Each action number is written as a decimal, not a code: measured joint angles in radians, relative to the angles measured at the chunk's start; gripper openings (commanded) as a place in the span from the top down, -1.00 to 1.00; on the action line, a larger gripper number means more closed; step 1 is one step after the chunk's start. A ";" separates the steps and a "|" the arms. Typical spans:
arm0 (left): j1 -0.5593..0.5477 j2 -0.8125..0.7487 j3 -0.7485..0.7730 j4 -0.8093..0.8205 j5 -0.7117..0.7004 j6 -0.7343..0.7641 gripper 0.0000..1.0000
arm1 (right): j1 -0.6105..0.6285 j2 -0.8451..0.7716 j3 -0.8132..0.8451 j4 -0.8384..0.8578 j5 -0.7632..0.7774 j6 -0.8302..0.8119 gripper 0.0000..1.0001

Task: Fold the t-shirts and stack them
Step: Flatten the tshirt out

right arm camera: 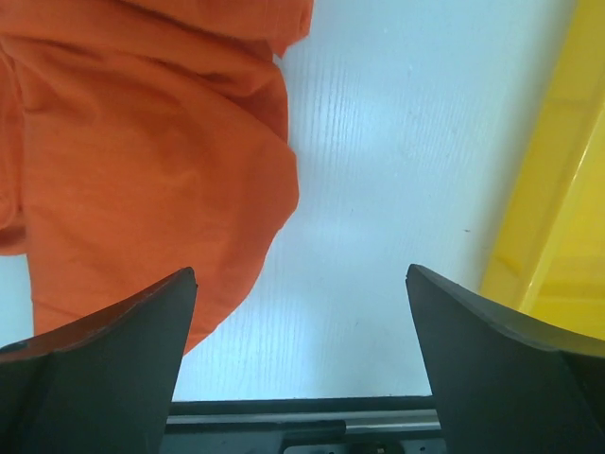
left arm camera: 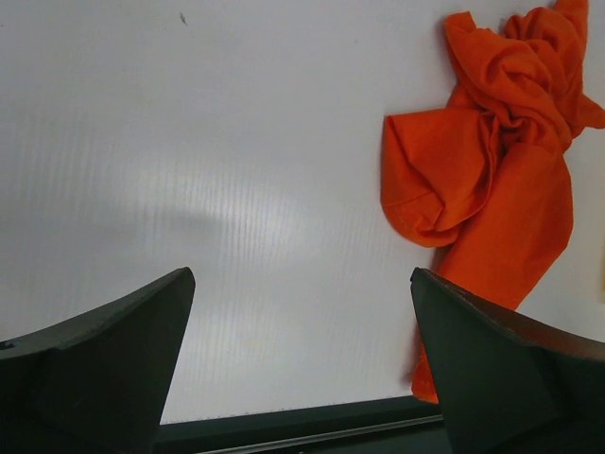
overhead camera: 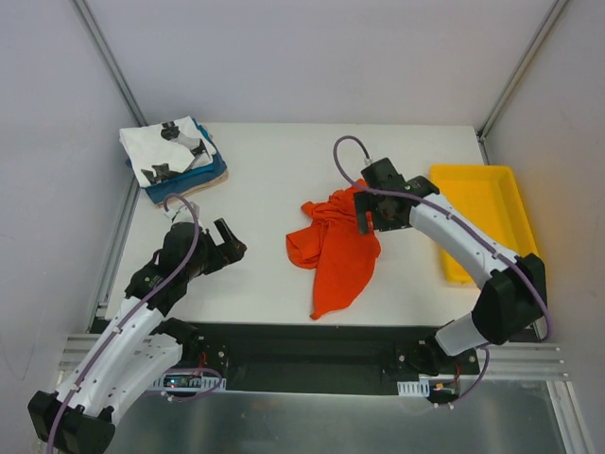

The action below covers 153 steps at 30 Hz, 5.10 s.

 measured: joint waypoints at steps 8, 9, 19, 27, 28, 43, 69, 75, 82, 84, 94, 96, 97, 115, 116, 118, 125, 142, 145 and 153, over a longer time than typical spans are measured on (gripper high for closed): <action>0.000 0.104 -0.001 -0.003 0.000 -0.005 -0.99 | 0.367 -0.257 -0.309 0.117 -0.007 0.137 -0.93; 0.000 0.111 -0.001 -0.003 0.000 -0.006 -0.99 | 0.408 -0.261 -0.327 0.137 -0.023 0.154 -0.93; 0.000 0.106 -0.016 -0.004 0.000 -0.006 -0.99 | 0.729 0.082 -0.236 0.245 -0.097 0.305 -0.92; 0.000 0.047 -0.024 -0.012 -0.001 -0.007 -0.99 | 0.740 0.167 -0.230 0.266 -0.130 0.395 -0.54; 0.000 0.044 -0.024 -0.013 -0.002 -0.007 -0.99 | 0.740 0.173 -0.230 0.268 -0.129 0.402 -0.49; 0.000 0.047 -0.024 -0.046 -0.011 -0.025 -0.99 | 0.710 0.172 -0.245 0.213 0.025 0.488 0.81; -0.095 0.842 0.251 0.274 0.360 -0.018 -0.42 | 0.047 -0.660 -0.413 0.180 0.144 0.365 0.89; -0.135 1.077 0.403 0.320 0.428 0.005 0.09 | 0.015 -0.660 -0.441 0.169 0.115 0.344 0.89; -0.164 1.173 0.441 0.320 0.446 0.026 1.00 | -0.016 -0.682 -0.444 0.166 0.106 0.325 0.89; -0.171 1.177 0.452 0.322 0.455 0.037 1.00 | -0.023 -0.690 -0.450 0.164 0.106 0.322 0.90; -0.177 0.935 0.435 0.250 0.245 0.102 1.00 | -0.043 -0.710 -0.409 0.095 0.208 0.293 0.99; -0.177 0.797 0.433 0.222 0.159 0.114 1.00 | -0.045 -0.730 -0.362 0.081 0.237 0.280 0.99; -0.177 0.729 0.431 0.211 0.126 0.118 1.00 | -0.045 -0.740 -0.340 0.079 0.246 0.274 0.99; -0.177 -0.036 0.620 0.094 -0.141 0.244 1.00 | -0.047 -0.859 0.156 0.101 -0.031 0.101 0.99; -0.177 -0.039 0.640 0.091 -0.137 0.251 1.00 | -0.047 -0.851 0.180 0.101 -0.056 0.097 0.99; -0.177 -0.039 0.668 0.081 -0.124 0.261 1.00 | -0.047 -0.842 0.214 0.100 -0.088 0.093 0.99; -0.177 -0.066 0.754 0.056 -0.058 0.272 1.00 | -0.047 -0.850 0.274 0.102 -0.195 0.078 0.99; -0.177 -0.066 1.053 0.035 0.175 0.269 1.00 | -0.048 -0.957 0.424 0.097 -0.296 0.061 0.91; -0.178 -0.020 1.055 0.035 0.141 0.287 0.97 | -0.049 -0.946 0.404 0.100 -0.216 0.036 0.88; -0.152 0.338 0.904 0.171 -0.316 0.415 0.24 | -0.060 -0.676 0.204 0.233 0.257 -0.102 0.81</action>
